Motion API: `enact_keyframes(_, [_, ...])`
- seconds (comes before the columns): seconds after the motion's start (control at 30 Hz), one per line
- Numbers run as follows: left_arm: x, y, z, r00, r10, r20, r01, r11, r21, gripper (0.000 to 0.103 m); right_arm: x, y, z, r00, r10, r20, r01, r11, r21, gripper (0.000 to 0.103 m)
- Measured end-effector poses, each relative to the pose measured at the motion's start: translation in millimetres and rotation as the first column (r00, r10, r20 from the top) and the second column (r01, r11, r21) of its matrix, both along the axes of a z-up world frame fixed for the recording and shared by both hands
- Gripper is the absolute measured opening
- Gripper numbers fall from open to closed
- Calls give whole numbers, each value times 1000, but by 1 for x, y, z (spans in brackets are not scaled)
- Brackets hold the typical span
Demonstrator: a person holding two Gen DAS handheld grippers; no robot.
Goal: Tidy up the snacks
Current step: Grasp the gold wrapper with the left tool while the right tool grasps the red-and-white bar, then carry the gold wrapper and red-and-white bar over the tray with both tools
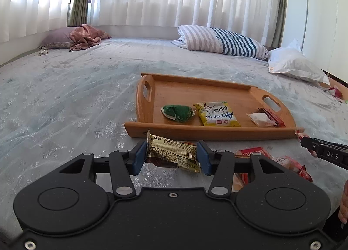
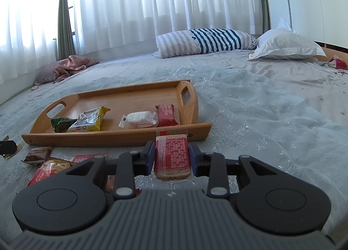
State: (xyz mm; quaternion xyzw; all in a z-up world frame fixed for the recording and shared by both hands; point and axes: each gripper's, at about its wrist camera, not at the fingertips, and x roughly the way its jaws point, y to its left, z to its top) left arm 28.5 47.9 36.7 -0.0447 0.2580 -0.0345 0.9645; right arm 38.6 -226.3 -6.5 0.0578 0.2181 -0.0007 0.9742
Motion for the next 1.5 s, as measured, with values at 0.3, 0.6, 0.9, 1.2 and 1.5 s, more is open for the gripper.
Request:
enact_keyframes(0.3, [34,-1,18,1000,-2,1,2,999,-49,47,21,-4,20,1000,20,17,-21,999,39,38])
enact_keyframes(0.6, [86,-7,37,1000,-14,0,14,995,-101,47,66,-5,40,998,62,7,-62,995,75,38])
enact_keyframes(0.9, [157,-8,36,997,-1,-79,-12,986,-163,47,129,9,45,988,133,-72,-126,987,96,38])
enact_keyframes(1.2, [212,-12,7,979,77,-187,-104,985,-135,47,185,18,24,975,123,-188,-97,985,140,38])
enact_keyframes(1.5, [221,-17,-11,973,114,-199,-133,987,-86,47,194,25,8,974,100,-206,-76,990,121,39])
